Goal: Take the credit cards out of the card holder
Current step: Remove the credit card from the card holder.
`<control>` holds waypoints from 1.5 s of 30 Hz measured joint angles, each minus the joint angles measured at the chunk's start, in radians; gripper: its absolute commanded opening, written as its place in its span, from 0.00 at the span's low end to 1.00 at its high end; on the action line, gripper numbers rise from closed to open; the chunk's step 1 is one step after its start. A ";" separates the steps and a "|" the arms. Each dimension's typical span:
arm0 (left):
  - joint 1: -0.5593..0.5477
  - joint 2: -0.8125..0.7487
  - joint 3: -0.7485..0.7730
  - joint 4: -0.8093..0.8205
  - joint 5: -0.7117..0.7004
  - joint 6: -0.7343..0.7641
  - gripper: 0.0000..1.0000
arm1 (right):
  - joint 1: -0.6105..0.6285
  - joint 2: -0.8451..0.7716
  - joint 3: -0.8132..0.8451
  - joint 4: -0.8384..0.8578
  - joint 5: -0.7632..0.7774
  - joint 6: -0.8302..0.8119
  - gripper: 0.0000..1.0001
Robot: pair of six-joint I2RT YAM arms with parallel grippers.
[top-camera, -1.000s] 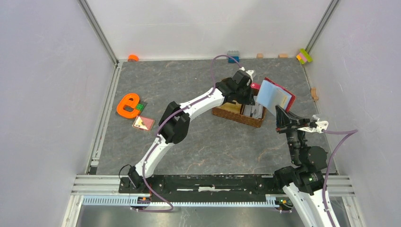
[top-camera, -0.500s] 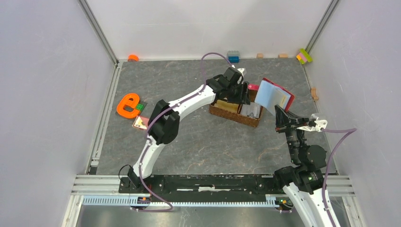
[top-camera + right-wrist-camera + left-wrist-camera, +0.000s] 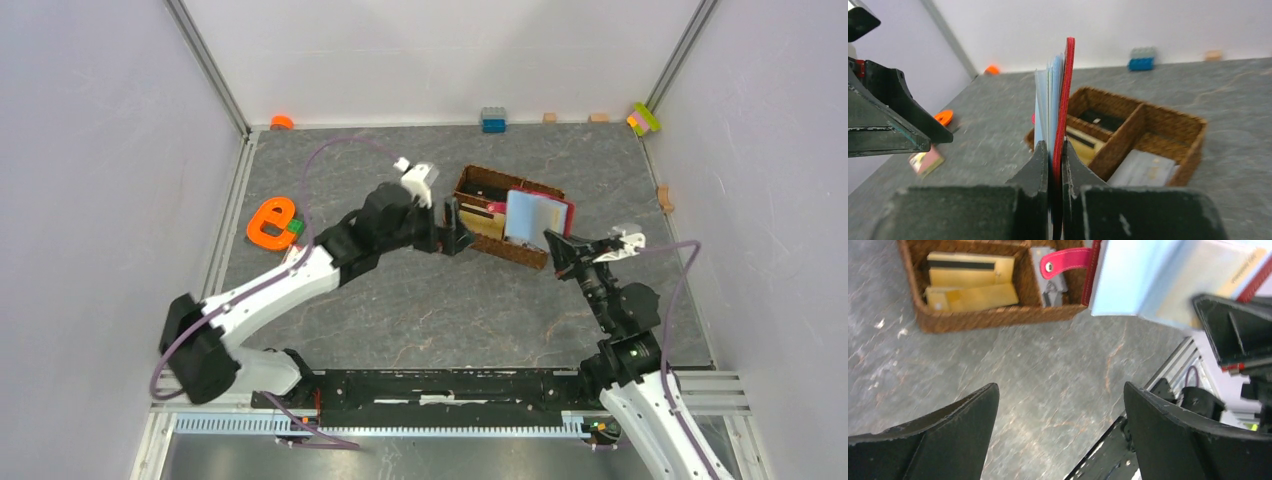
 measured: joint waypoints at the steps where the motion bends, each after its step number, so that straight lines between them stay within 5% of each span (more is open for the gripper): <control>1: 0.000 -0.054 -0.073 0.035 -0.009 -0.001 1.00 | 0.000 0.029 -0.012 0.027 -0.036 0.006 0.00; 6: 0.000 -0.229 -0.389 0.202 -0.056 -0.003 1.00 | 0.000 0.216 -0.072 0.185 -0.239 0.057 0.00; 10: 0.000 -0.252 -0.494 0.282 -0.100 -0.003 1.00 | 0.000 0.312 -0.121 0.288 -0.344 0.098 0.00; 23: 0.050 -0.260 -0.644 0.562 -0.115 -0.051 1.00 | 0.000 0.536 -0.200 0.669 -0.536 0.258 0.00; 39: 0.092 -0.112 -0.666 0.832 0.086 -0.129 0.99 | 0.001 0.649 -0.229 0.932 -0.627 0.406 0.00; 41: 0.093 -0.087 -0.667 0.889 0.132 -0.145 0.96 | 0.001 0.663 -0.233 0.958 -0.636 0.424 0.00; 45: 0.093 -0.041 -0.667 0.999 0.221 -0.182 0.67 | 0.004 0.699 -0.236 0.997 -0.648 0.455 0.00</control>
